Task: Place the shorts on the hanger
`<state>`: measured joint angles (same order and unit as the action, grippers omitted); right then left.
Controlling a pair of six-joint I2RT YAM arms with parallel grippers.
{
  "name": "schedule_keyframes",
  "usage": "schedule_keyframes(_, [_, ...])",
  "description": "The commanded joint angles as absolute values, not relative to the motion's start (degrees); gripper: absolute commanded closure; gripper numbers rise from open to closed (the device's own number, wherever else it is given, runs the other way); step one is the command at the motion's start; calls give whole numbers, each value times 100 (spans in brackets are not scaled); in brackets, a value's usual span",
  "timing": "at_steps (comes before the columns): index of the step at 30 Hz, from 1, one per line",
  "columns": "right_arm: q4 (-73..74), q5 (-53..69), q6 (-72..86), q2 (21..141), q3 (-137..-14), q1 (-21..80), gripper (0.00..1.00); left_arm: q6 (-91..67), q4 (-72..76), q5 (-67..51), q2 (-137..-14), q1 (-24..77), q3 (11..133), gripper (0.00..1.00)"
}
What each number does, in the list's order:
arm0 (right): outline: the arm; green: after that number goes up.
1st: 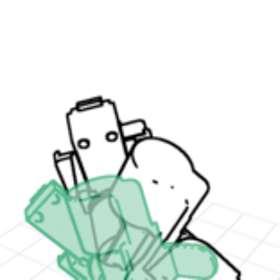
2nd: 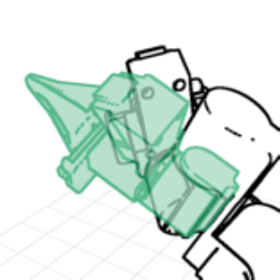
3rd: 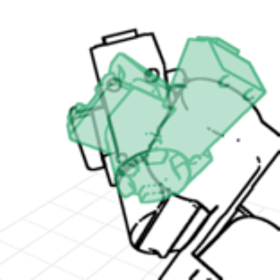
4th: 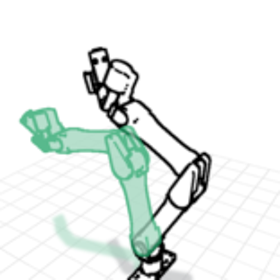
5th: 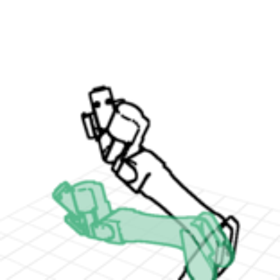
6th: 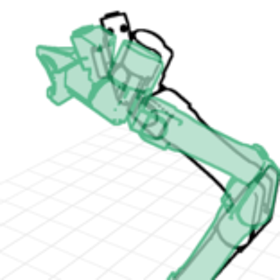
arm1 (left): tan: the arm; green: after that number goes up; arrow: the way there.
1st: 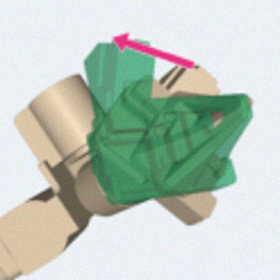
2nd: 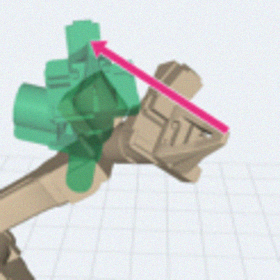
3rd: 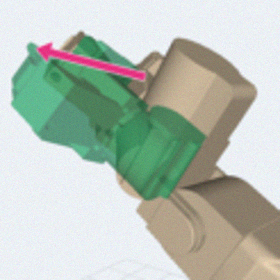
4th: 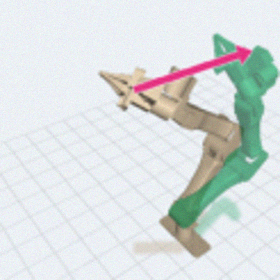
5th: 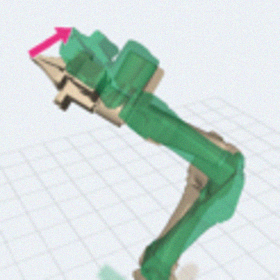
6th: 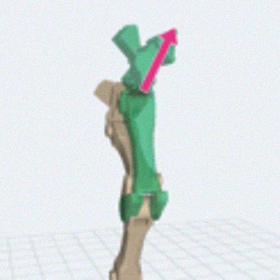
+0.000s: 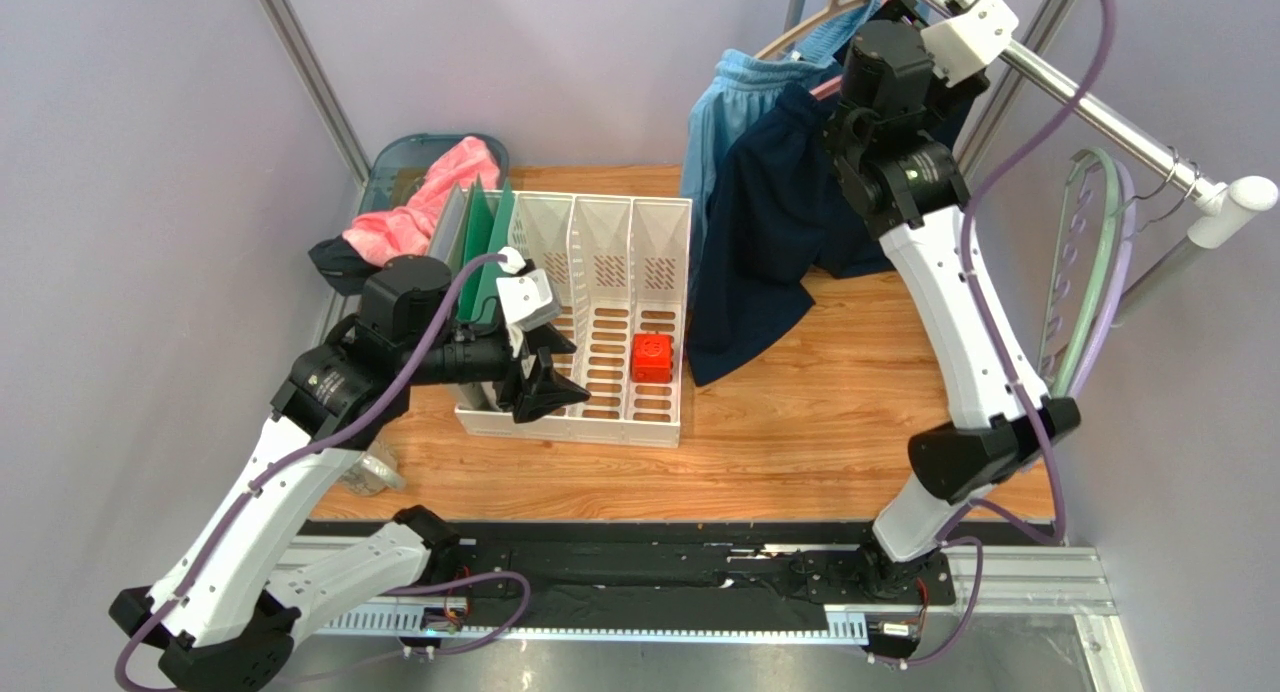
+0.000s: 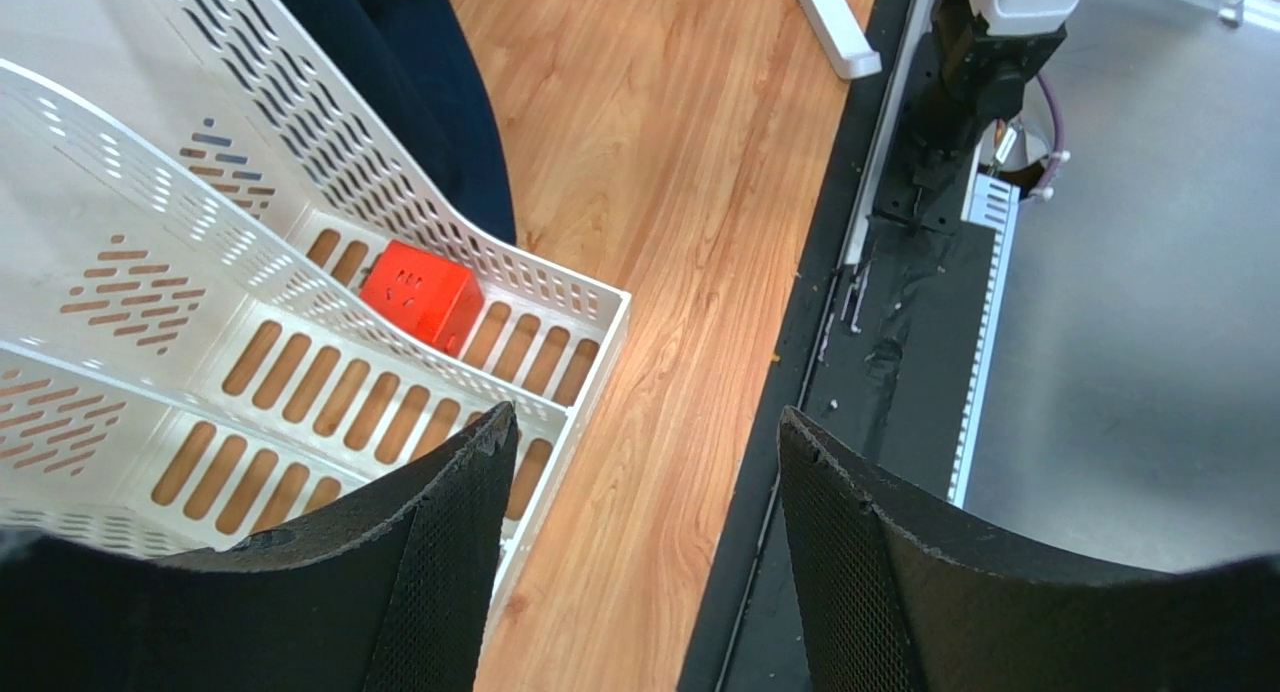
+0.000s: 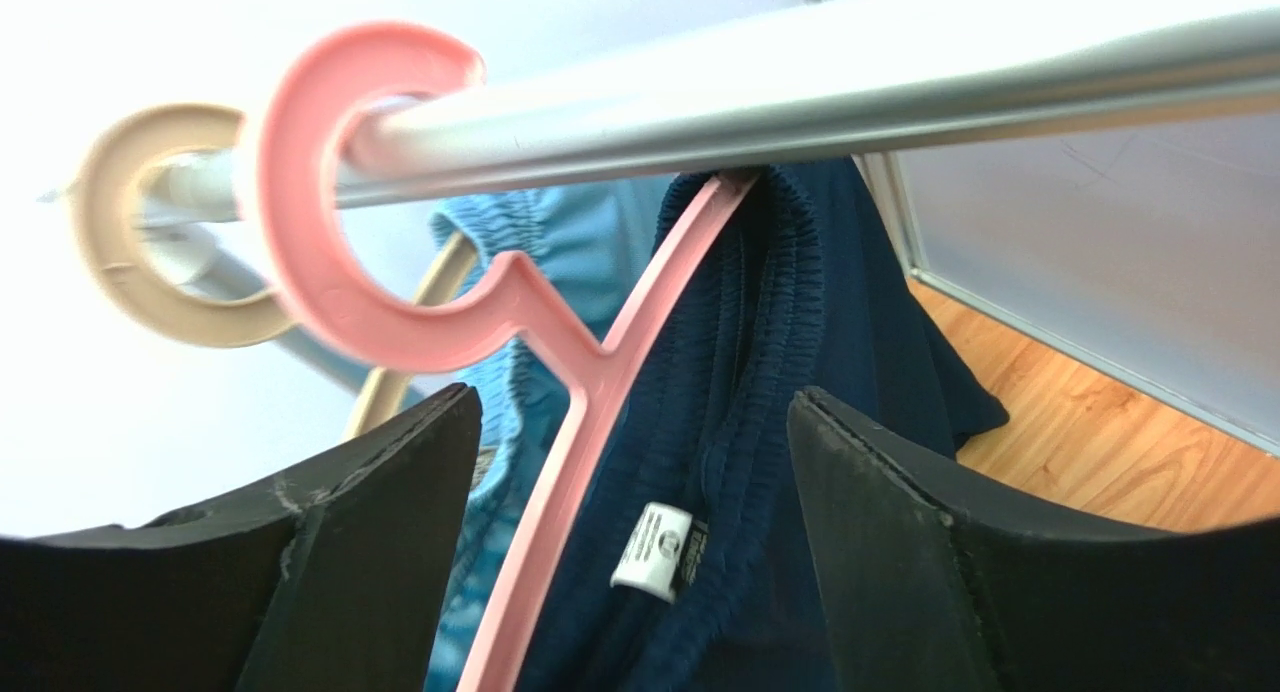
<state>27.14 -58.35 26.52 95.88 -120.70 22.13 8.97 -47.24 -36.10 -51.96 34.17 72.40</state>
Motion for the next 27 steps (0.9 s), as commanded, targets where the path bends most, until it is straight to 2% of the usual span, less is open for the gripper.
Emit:
schedule_keyframes(1, [2549,-5424,2593,8809,-11630,2399,15,414,-4491,-3832,-5247,3183,7523,30])
schedule_keyframes(6, [2768,-4870,2479,8096,-11067,2751,9,106,-4465,-3885,-5431,2813,7822,28])
schedule_keyframes(10, [2874,-3906,2242,7166,-10346,2979,2,-123,-4587,-3972,-5651,2348,8435,21])
schedule_keyframes(11, [2909,-3633,2085,6998,-10005,3006,2,-149,-4649,-3955,-5764,2112,8568,13])
schedule_keyframes(13, [2918,-2862,1952,6411,-9591,3006,0,-80,-4929,-3946,-5897,1873,9068,10])
schedule_keyframes(15, [2979,-2349,1688,6014,-9011,3006,0,438,-5629,-3535,-6221,1627,9908,9])
schedule_keyframes(17, [3250,-1760,1434,5523,-8616,3006,0,736,-5975,-3149,-6450,1434,10413,6])
schedule_keyframes(18, [3391,-1584,1311,5389,-8526,3006,0,825,-6290,-2981,-6512,1311,10815,1])
schedule_keyframes(19, [3662,-1217,1162,5275,-8447,2997,0,870,-6406,-2762,-6547,1292,10950,1])
schedule_keyframes(24, [4674,-370,196,4773,-8157,3006,0,818,-6461,-1830,-6206,1161,10629,1])
schedule_keyframes(27, [5263,129,-165,4676,-7973,3006,0,712,-6390,-1942,-5828,740,10030,1])
